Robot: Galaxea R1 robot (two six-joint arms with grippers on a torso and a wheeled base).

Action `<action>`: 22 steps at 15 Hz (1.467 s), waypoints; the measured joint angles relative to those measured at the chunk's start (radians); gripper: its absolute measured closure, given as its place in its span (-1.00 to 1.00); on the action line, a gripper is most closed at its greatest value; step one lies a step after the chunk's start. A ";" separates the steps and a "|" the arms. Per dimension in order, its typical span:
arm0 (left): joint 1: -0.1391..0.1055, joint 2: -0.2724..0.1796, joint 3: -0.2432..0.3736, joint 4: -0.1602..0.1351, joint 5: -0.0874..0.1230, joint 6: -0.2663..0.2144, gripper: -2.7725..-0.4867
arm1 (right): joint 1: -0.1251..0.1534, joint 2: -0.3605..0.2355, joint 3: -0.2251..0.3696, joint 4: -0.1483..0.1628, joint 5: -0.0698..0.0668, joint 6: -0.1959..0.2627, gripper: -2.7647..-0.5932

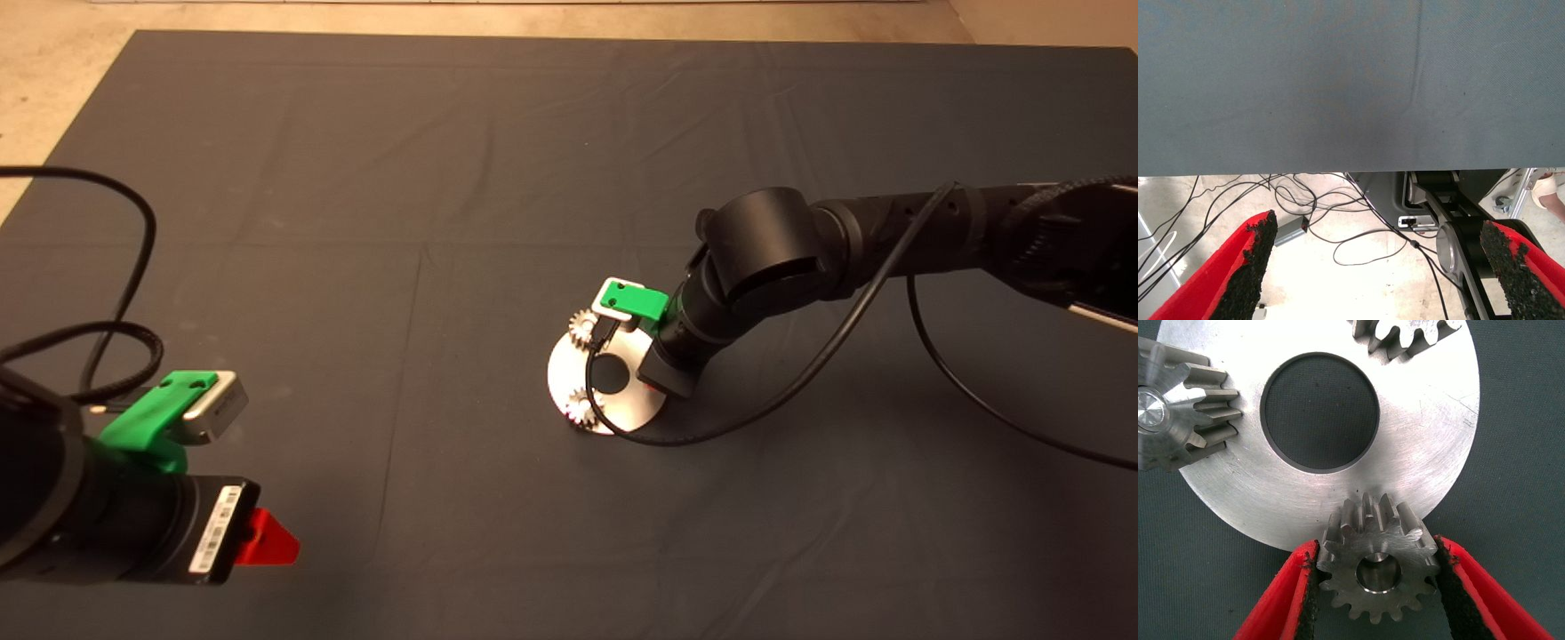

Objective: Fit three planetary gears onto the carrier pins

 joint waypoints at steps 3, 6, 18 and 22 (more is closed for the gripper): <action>0.000 0.000 0.000 0.000 0.000 0.000 -0.48 | 0.000 0.000 0.000 -0.003 0.010 0.000 0.35; 0.000 0.000 0.000 0.000 0.000 0.000 -0.48 | 0.000 -0.001 0.000 -0.003 0.010 0.000 0.21; 0.000 0.008 0.000 0.000 0.000 0.001 -0.78 | 0.207 -0.306 0.213 0.246 0.021 0.238 -0.29; 0.000 0.017 0.000 0.000 0.000 0.005 -0.96 | 0.226 -0.612 0.398 0.402 0.005 0.361 -0.43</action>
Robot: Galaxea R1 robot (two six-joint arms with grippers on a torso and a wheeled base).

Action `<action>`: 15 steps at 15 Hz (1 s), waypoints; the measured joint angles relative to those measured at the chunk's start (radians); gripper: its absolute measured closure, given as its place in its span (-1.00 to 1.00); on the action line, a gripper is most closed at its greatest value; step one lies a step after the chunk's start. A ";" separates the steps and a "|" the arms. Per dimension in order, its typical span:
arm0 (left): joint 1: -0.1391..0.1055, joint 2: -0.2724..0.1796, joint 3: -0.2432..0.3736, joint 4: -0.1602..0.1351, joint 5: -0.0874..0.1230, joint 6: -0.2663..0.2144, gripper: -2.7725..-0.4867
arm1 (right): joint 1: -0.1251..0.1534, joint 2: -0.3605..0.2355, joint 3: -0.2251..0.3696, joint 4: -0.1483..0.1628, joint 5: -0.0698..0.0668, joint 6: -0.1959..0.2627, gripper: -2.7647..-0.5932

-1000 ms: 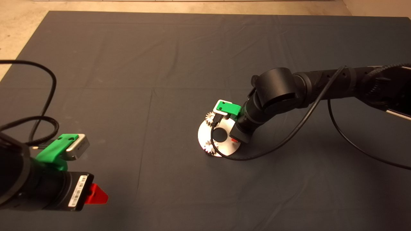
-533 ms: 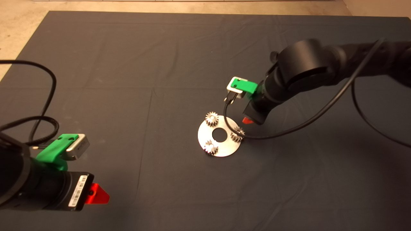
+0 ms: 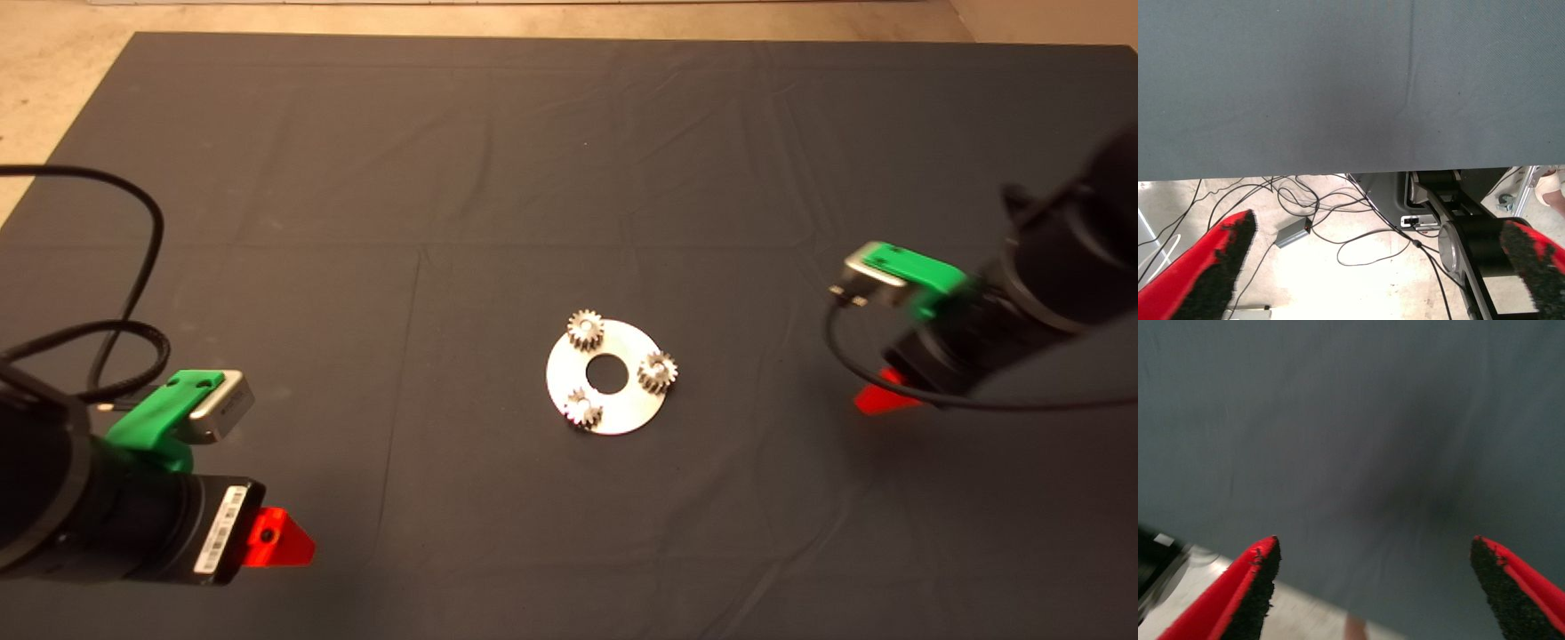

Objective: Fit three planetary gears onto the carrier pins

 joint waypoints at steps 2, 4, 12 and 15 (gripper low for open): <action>0.000 0.005 0.000 0.000 0.000 0.004 -0.98 | 0.010 -0.118 0.077 0.073 0.003 0.044 -0.46; 0.000 0.013 0.000 0.000 0.000 0.010 -0.98 | 0.020 -0.202 0.140 0.132 0.004 0.071 -0.58; 0.000 0.028 0.000 0.000 0.000 0.023 -0.98 | 0.021 -0.271 0.204 0.185 0.005 0.104 -0.87; 0.000 0.030 0.000 0.000 0.000 0.026 -0.98 | 0.022 -0.279 0.209 0.189 0.005 0.107 -0.99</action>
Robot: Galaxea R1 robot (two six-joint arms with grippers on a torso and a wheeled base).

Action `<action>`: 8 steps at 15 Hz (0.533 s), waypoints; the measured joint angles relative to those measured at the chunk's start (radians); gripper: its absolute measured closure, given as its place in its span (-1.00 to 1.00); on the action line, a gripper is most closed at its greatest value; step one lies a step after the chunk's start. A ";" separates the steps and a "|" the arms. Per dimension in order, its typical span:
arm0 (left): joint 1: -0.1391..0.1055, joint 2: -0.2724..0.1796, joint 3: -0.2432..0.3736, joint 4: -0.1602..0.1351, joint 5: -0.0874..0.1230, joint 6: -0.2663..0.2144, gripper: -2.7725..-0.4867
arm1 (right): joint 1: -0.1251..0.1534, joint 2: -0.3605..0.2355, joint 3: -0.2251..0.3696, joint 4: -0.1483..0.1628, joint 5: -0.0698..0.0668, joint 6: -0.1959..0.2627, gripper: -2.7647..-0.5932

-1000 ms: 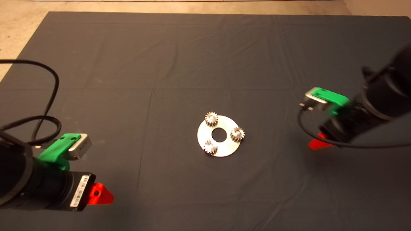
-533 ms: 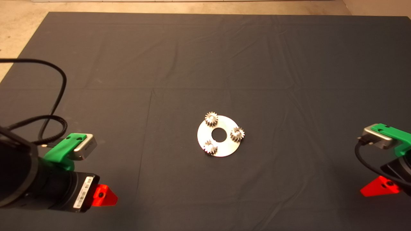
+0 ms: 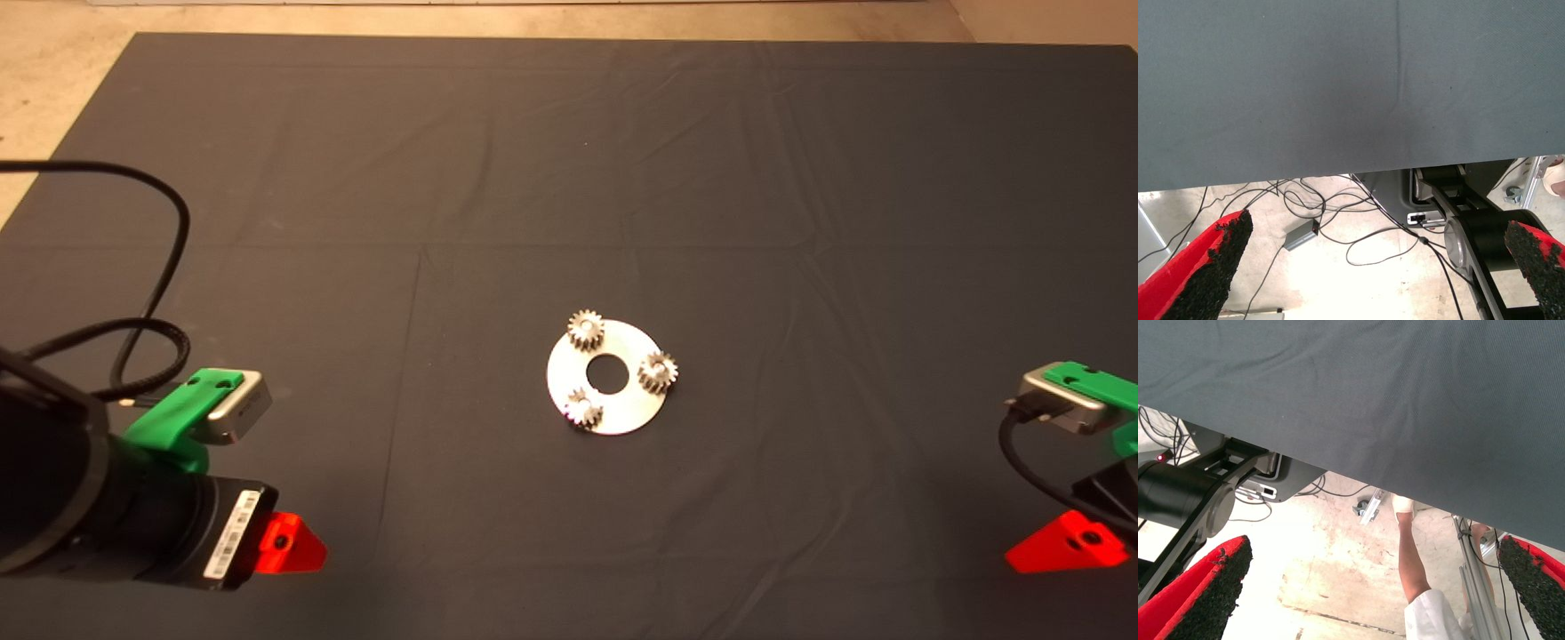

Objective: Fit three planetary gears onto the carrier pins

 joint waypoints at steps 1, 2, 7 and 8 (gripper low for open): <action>0.000 0.000 0.000 0.000 0.001 0.000 -0.98 | 0.002 0.000 0.001 0.000 0.000 0.000 -0.99; 0.000 0.000 0.000 0.000 0.000 0.000 -0.98 | 0.003 -0.001 0.001 0.000 0.000 0.000 -0.99; 0.000 0.003 0.000 0.000 0.000 0.000 -0.98 | 0.005 -0.011 0.002 0.001 0.000 0.001 -0.99; 0.000 0.003 0.000 0.000 0.000 0.000 -0.98 | 0.008 -0.011 0.002 0.001 0.000 0.001 -0.99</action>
